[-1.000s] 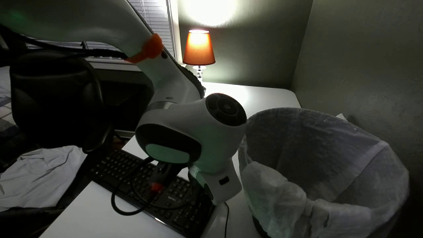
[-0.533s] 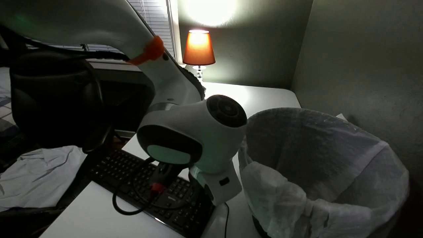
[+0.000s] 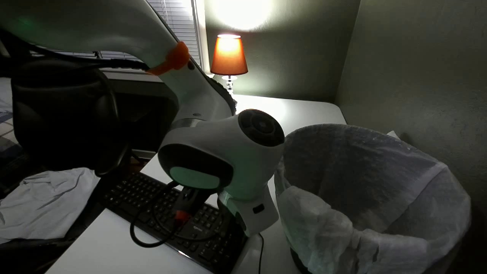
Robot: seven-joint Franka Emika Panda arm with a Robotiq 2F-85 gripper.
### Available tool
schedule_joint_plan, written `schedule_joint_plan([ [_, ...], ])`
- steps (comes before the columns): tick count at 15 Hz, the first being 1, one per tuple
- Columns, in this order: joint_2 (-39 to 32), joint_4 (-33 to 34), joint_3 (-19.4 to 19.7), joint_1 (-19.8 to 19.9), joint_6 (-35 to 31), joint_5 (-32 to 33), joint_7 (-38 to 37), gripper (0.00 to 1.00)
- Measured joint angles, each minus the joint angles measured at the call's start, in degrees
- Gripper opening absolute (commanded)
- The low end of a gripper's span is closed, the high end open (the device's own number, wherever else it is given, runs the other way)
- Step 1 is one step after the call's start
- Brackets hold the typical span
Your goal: Press a button on the keyboard
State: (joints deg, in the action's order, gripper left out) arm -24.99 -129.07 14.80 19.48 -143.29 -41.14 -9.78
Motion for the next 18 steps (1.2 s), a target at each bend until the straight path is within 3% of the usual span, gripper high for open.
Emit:
schedule_joint_plan([
  [16, 1.36, -0.08, -0.71, -0.50, -1.14, 0.00, 0.01, 0.00],
  [17, 1.66, -0.20, -0.84, -0.65, -1.72, 0.00, 0.01, 0.26],
  [18, 1.96, -0.32, -0.93, -0.81, -2.07, 0.00, 0.01, 0.28],
])
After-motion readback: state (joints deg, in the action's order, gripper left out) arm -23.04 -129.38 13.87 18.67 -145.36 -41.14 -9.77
